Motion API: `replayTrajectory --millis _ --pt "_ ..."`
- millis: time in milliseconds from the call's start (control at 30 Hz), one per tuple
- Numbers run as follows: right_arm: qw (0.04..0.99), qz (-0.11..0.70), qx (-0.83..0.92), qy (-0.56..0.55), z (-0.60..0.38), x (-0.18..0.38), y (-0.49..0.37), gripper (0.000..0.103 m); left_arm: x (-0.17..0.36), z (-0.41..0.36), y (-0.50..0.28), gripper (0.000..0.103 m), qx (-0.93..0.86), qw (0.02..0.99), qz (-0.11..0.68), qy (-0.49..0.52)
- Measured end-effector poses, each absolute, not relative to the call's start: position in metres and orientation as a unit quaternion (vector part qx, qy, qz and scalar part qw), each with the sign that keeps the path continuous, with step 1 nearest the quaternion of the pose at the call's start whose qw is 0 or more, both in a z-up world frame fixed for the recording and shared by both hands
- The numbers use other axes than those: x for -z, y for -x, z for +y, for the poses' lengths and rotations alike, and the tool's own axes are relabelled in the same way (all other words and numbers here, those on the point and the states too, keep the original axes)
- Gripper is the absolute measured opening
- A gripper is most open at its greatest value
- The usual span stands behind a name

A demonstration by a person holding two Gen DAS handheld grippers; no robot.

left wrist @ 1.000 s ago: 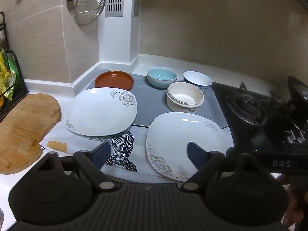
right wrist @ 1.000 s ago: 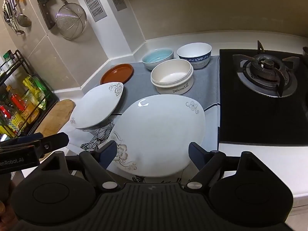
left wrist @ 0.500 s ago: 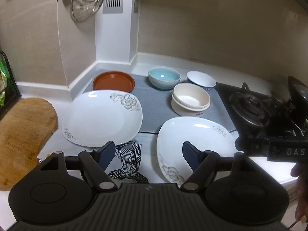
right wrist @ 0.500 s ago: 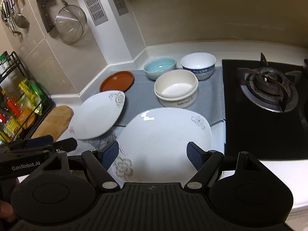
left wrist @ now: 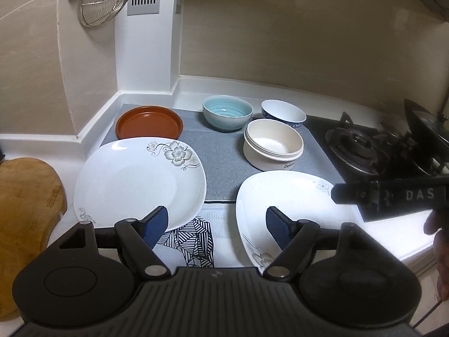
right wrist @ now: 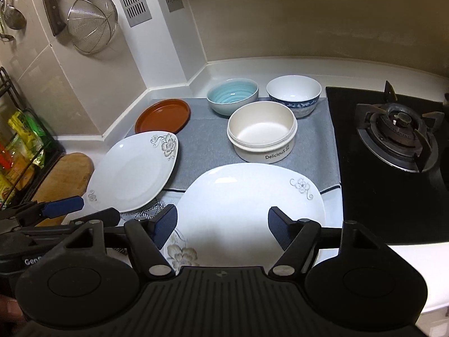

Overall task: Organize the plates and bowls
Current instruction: 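Move both grippers toward the white flower-print plate beside the cutting board, then close both grippers on opposite edges of the white flower-print plate and lift it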

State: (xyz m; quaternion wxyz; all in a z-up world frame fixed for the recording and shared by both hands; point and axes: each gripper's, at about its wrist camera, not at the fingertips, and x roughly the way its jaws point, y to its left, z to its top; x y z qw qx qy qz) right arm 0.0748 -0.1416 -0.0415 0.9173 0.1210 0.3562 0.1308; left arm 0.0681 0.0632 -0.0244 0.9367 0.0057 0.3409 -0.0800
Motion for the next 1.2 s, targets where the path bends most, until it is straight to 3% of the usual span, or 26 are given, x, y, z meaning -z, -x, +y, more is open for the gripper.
replayTrajectory --millis 133,267,400,667,733,833,900,967,1033,1200 --pt "0.92 0.351 -0.129 -0.116 -0.131 0.036 -0.08 0.068 0.021 0.071 -0.07 0.08 0.097 0.939 0.329 0.0" --pt "0.918 0.358 -0.134 -0.11 -0.119 0.035 -0.084 0.064 0.024 0.079 -0.071 0.062 0.115 0.932 0.343 0.01" --pt "0.917 0.362 -0.128 -0.111 -0.112 0.036 -0.086 0.063 0.026 0.083 -0.069 0.062 0.124 0.931 0.344 0.006" --pt "0.911 0.373 -0.122 -0.128 -0.101 0.042 -0.091 0.049 0.028 0.1 -0.071 0.058 0.123 0.933 0.337 0.0" --pt "0.912 0.372 -0.121 -0.125 -0.095 0.043 -0.093 0.043 0.028 0.106 -0.072 0.054 0.121 0.934 0.337 -0.001" --pt "0.913 0.368 -0.123 -0.127 -0.088 0.044 -0.095 0.035 0.028 0.117 -0.075 0.037 0.123 0.933 0.338 0.001" --pt "0.915 0.363 -0.126 -0.127 -0.083 0.044 -0.097 0.03 0.03 0.125 -0.078 0.02 0.123 0.933 0.339 0.002" --pt "0.918 0.356 -0.123 -0.124 -0.075 0.045 -0.098 0.026 0.032 0.135 -0.079 0.013 0.12 0.933 0.34 0.001" --pt "0.922 0.35 -0.118 -0.114 -0.064 0.045 -0.101 0.019 0.034 0.147 -0.081 0.012 0.114 0.933 0.342 0.005" --pt "0.925 0.341 -0.135 -0.098 -0.034 0.042 -0.11 0.018 0.043 0.181 -0.089 0.012 0.087 0.931 0.352 0.038"
